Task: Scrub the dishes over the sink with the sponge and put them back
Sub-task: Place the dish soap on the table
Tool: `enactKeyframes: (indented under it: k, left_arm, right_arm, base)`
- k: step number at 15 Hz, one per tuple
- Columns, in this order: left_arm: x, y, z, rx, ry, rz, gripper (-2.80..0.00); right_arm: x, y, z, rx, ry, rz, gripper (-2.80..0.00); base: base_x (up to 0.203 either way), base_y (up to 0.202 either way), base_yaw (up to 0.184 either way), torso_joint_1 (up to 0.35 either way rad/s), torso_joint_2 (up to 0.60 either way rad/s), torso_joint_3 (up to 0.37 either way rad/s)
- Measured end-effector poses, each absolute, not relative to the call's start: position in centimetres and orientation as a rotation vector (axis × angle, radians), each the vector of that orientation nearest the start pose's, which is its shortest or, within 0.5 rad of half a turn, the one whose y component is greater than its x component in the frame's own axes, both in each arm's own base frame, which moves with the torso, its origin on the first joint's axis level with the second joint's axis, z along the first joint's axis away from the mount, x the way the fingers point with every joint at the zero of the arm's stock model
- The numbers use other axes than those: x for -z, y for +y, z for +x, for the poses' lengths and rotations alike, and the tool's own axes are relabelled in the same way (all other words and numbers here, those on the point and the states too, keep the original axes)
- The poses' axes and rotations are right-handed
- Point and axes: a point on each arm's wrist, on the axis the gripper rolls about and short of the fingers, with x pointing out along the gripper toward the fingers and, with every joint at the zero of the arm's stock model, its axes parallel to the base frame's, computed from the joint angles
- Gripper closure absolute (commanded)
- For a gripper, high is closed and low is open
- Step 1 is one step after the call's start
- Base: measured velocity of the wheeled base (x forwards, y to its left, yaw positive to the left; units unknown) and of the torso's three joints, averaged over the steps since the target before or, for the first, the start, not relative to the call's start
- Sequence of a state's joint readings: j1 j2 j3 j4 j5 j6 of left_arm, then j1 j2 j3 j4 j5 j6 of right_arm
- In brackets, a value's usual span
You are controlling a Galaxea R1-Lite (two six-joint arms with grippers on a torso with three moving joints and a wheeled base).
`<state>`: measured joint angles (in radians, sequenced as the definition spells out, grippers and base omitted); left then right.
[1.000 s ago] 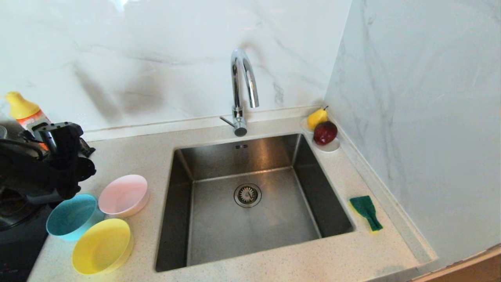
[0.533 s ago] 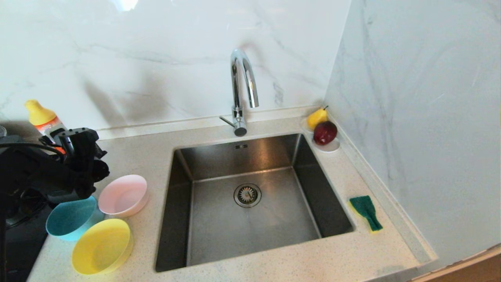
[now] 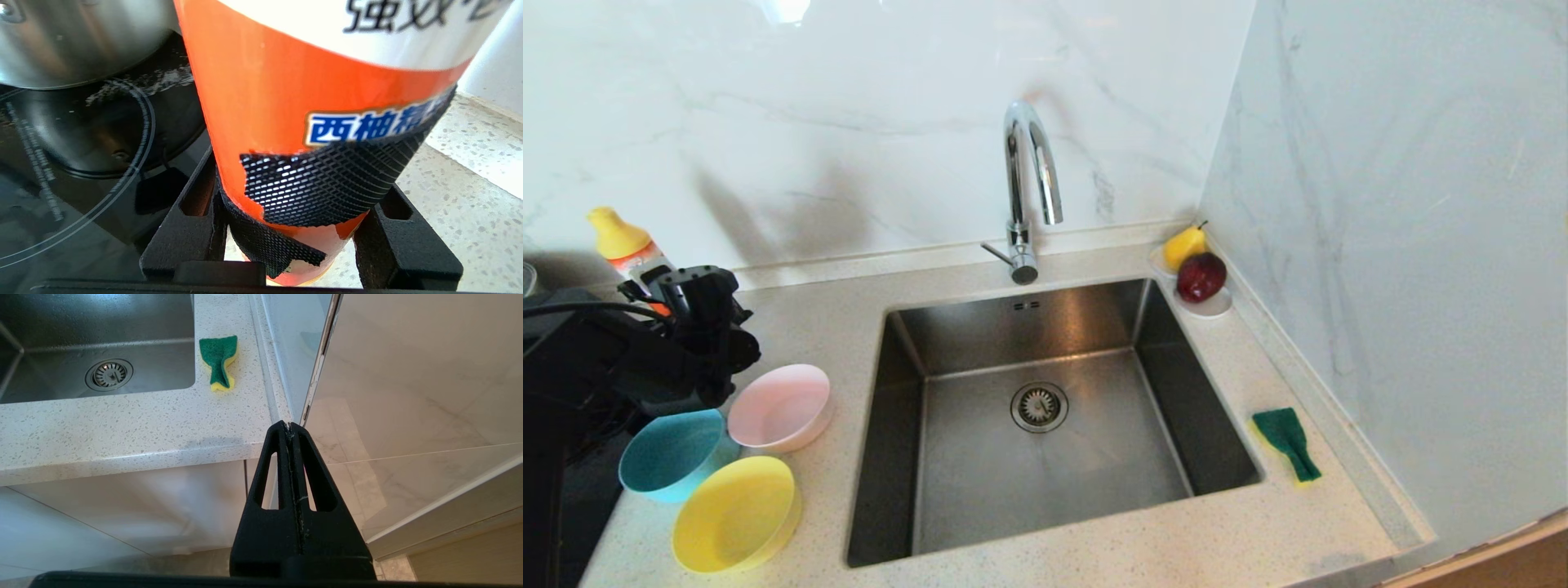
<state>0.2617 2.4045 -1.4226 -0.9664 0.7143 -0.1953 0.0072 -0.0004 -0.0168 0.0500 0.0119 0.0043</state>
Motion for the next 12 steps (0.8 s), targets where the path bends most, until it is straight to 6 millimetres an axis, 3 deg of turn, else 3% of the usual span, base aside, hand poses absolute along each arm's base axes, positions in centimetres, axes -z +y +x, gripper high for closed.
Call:
enactKeyframes:
  k: [12]
  left_arm:
    - [-8.6,13.3,47.6,-0.957,-0.070,-0.161,0.00]
  right_arm:
    - [-7.5,0.0,-2.4,-0.019,0.033,0.005,0.00]
  base:
    - [0.000,0.000,0.000,0.000,0.00,0.000]
